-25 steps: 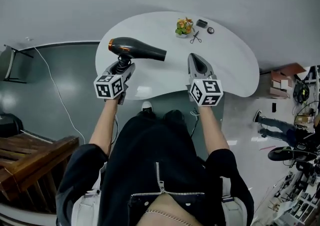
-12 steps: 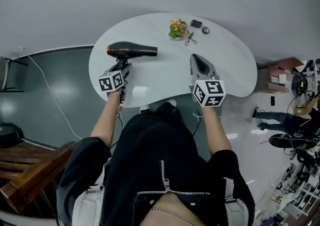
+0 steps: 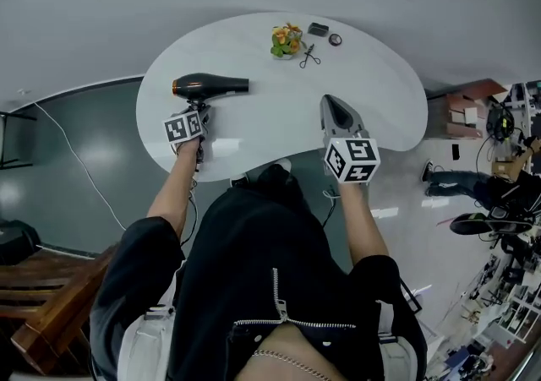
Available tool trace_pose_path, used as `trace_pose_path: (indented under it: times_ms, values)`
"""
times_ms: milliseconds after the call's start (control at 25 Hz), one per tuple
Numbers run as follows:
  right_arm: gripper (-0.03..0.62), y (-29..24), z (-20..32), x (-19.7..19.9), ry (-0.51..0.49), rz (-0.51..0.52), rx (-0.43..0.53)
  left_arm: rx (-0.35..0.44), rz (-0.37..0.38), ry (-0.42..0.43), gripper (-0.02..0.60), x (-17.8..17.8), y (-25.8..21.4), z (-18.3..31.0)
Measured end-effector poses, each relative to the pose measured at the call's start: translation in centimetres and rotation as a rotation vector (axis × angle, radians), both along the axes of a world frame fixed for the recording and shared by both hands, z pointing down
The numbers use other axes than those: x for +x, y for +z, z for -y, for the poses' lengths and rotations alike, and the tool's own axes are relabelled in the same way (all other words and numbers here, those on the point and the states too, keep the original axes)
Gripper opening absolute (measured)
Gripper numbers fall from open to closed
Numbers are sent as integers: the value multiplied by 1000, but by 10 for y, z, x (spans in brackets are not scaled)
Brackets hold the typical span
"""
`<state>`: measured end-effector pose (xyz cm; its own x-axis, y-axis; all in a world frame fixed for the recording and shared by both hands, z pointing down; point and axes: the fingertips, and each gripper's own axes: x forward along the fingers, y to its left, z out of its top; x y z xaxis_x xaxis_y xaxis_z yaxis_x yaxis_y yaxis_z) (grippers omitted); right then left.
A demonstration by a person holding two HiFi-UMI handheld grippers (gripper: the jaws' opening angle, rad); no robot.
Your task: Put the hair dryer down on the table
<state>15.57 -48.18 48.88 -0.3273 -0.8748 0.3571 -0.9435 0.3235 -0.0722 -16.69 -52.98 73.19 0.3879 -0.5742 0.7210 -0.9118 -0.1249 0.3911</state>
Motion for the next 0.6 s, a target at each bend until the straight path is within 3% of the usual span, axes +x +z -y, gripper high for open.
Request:
trace_pose_path:
  times_ms: [240, 400, 600]
  values:
    - [-2, 7, -4, 3, 7, 5, -21, -35, 20, 9, 276, 6, 13, -4]
    - [-2, 9, -1, -6, -14, 9, -21, -63, -43, 32, 276, 15, 16, -6]
    - [-2, 12, 3, -21, -48, 16, -18, -30, -47, 40, 284, 13, 11, -14]
